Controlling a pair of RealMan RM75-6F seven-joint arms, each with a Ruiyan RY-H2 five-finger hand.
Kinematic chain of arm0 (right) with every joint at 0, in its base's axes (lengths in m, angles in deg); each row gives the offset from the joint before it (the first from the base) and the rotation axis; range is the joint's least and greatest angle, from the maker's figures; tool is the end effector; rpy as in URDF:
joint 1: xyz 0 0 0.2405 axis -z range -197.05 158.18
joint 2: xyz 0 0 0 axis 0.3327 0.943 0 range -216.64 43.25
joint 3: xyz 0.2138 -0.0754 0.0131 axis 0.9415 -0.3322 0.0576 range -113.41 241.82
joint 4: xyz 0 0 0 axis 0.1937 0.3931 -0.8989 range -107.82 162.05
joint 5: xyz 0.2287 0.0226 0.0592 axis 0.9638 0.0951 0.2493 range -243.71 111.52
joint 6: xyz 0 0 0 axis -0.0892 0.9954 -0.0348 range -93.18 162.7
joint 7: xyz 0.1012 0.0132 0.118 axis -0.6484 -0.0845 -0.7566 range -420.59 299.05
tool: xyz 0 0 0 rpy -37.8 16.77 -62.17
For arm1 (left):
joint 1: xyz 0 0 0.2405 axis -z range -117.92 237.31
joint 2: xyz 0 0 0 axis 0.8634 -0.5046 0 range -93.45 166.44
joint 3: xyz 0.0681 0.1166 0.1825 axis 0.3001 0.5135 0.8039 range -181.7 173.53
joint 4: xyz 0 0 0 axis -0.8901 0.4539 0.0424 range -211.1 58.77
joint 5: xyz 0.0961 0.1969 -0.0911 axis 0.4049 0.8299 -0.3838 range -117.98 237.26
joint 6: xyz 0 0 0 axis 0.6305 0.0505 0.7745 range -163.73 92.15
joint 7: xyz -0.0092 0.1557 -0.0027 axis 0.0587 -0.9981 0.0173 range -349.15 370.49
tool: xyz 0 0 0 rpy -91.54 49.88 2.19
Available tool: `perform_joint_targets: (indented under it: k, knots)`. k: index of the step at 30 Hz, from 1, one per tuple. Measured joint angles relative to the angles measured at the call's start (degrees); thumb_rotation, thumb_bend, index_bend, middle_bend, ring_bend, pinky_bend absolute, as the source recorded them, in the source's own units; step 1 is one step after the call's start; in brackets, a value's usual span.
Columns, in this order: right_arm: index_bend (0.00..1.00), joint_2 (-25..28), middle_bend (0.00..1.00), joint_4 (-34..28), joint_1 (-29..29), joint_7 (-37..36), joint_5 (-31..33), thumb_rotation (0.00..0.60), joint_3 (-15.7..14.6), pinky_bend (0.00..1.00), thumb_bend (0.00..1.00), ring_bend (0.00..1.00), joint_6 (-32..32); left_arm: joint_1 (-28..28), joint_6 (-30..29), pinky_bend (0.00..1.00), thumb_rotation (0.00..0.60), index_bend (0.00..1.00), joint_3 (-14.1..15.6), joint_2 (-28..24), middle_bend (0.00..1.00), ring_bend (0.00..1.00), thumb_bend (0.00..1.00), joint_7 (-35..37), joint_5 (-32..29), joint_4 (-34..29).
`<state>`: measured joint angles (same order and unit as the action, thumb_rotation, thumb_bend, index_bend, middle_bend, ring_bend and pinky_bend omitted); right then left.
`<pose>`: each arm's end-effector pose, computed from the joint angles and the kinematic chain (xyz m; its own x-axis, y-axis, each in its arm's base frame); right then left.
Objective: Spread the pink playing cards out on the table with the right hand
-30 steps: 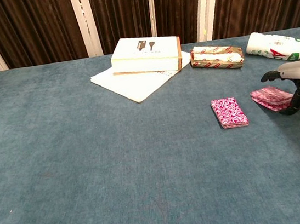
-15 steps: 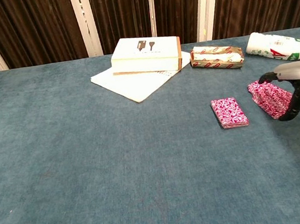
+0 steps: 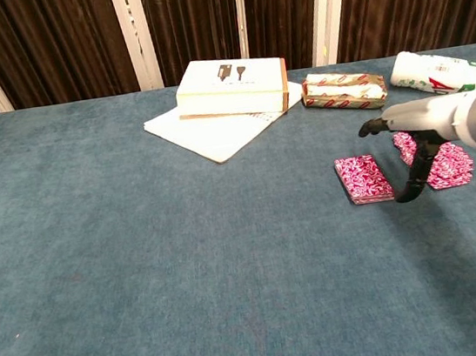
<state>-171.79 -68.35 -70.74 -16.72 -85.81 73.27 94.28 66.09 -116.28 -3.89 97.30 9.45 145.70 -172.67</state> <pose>-0.1428 -0.3324 -0.0465 0.4592 -0.5020 0.7329 -0.8642 -0.0617 0.4993 -0.2908 0.1861 0.1122 0.4056 0.1251 0.9054 0.9139 -0.0365 -0.4043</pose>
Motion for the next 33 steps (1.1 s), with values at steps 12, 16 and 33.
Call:
perform_joint_targets:
  k: [12, 16, 33]
  knots:
    - [0.00, -4.80, 0.00, 5.27, -2.11, 0.62, 1.56, 0.600, -0.33, 0.00, 0.20, 0.00, -1.58, 0.20, 0.43, 0.00, 0.600, 0.00, 0.10, -0.51, 0.00, 0.00, 0.00, 1.64, 0.16, -0.01]
    - [0.01, -5.76, 0.00, 6.99, -2.43, 0.42, 1.70, 0.600, -0.31, 0.00, 0.20, 0.00, -1.98, 0.24, 0.56, 0.00, 0.600, 0.00, 0.13, -0.57, 0.00, 0.00, 0.00, 1.93, 0.14, 0.06]
    - [0.27, -6.38, 0.02, 9.40, -2.34, -1.20, 1.81, 0.600, 0.08, 0.00, 0.30, 0.00, -2.54, 0.24, 0.60, 0.00, 0.600, 0.00, 0.18, -0.53, 0.00, 0.00, 0.00, 1.64, 0.05, -0.14]
